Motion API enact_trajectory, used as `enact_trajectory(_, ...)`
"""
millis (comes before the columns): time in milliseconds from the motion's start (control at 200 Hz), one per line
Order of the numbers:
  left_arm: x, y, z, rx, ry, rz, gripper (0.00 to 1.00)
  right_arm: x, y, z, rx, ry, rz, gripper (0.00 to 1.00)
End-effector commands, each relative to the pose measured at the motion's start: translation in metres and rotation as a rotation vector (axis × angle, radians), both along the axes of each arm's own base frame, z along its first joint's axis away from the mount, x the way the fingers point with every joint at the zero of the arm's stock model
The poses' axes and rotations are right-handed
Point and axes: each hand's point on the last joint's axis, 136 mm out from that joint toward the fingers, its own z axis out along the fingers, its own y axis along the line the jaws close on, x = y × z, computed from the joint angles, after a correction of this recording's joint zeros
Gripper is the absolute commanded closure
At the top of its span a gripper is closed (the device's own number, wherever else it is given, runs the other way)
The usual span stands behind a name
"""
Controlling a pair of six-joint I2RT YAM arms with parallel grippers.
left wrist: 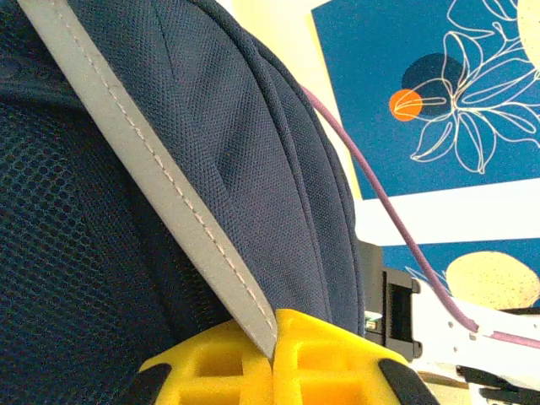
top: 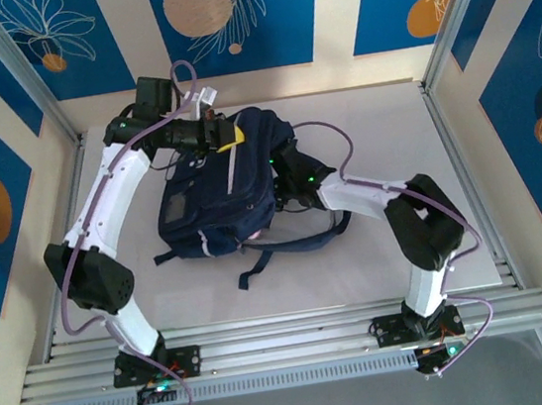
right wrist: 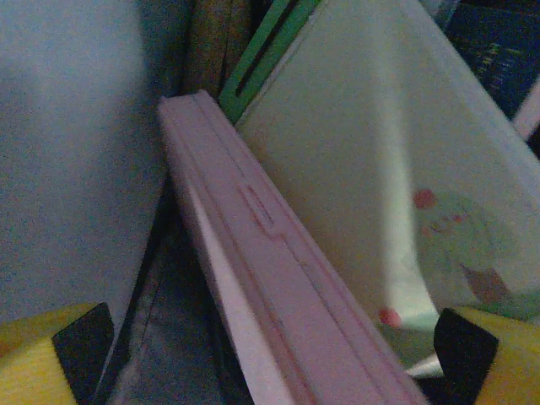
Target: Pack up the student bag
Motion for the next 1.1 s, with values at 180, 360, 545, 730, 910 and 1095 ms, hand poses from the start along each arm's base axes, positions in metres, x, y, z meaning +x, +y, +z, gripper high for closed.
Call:
enact_trajectory(180,-0.011,0.006,0.06,-0.12,-0.213,-0.044,1.0,-0.007,-0.045,0.026,-0.015,-0.074,-0.033,0.01)
enact_trajectory(360,-0.006,0.013,0.044,-0.085,-0.2,-0.004,1.0,-0.019,-0.075,0.036,-0.074,-0.096,-0.057,0.08)
enact_trajectory(545,0.0,0.011,0.018,-0.07,-0.166,0.019,1.0,-0.028,-0.132,0.025,-0.172,-0.047,-0.229,0.2)
enact_trajectory(730,0.007,-0.009,-0.016,-0.035,-0.12,0.016,1.0,-0.04,-0.199,0.021,-0.305,-0.055,-0.464,0.37)
enact_trajectory(910,0.015,-0.042,-0.046,0.016,-0.094,-0.004,1.0,-0.05,-0.244,0.031,-0.386,-0.109,-0.622,0.54)
enact_trajectory(1095,0.01,-0.083,-0.089,0.087,-0.057,-0.056,1.0,-0.054,-0.254,0.034,-0.409,-0.129,-0.638,0.58)
